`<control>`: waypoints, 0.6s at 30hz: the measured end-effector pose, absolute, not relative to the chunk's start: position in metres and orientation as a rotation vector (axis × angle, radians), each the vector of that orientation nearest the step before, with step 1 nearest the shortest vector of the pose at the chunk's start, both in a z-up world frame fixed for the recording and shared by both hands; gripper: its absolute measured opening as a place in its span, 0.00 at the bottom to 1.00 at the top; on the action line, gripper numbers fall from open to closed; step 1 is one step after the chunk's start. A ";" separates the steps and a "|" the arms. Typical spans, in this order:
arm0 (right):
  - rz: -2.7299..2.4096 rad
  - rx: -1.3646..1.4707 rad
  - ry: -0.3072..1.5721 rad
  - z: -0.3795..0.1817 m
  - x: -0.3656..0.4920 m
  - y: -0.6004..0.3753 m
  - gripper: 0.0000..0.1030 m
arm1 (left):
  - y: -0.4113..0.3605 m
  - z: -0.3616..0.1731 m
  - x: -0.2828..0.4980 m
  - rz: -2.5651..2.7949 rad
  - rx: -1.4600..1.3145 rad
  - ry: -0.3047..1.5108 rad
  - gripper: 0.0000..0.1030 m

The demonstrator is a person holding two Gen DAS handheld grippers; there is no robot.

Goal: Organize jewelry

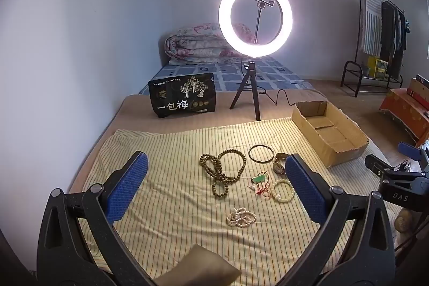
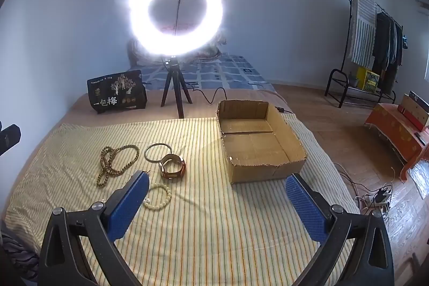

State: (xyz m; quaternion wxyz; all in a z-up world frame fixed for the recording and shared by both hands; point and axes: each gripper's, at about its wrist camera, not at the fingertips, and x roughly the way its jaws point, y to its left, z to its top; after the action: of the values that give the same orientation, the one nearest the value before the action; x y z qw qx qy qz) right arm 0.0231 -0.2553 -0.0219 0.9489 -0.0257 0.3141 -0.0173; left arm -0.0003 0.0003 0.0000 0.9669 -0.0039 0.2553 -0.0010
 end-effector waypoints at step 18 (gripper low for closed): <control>-0.031 -0.046 0.646 -0.024 0.021 -0.257 1.00 | -0.008 0.006 -0.002 -0.017 0.010 0.497 1.00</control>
State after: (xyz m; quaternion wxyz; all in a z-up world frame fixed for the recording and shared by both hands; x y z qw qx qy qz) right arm 0.0211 -0.2574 -0.0235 0.9479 -0.0225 0.3173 -0.0152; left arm -0.0025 -0.0080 0.0061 0.9692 0.0051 0.2461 -0.0082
